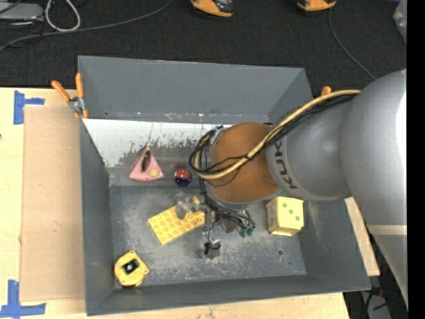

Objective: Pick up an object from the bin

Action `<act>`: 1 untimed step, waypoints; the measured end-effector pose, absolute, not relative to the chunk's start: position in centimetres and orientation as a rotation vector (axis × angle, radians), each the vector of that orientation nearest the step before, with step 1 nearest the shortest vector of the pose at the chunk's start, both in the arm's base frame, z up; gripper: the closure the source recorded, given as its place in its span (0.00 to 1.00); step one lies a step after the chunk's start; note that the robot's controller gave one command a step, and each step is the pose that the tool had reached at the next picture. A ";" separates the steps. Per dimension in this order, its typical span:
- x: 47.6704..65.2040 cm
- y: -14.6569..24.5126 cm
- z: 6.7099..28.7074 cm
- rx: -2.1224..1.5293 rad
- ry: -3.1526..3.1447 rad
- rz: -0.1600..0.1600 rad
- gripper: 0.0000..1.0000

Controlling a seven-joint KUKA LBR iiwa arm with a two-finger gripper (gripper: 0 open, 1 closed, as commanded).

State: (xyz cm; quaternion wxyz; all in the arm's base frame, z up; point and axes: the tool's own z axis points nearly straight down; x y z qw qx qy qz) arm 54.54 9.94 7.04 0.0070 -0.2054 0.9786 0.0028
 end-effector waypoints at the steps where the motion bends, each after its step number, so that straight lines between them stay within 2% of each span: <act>1: 50.3 10.0 7.2 -0.579 3.067 0.009 1.00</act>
Offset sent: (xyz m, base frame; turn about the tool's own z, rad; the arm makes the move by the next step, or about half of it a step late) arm 0.0000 0.0000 0.0000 0.0000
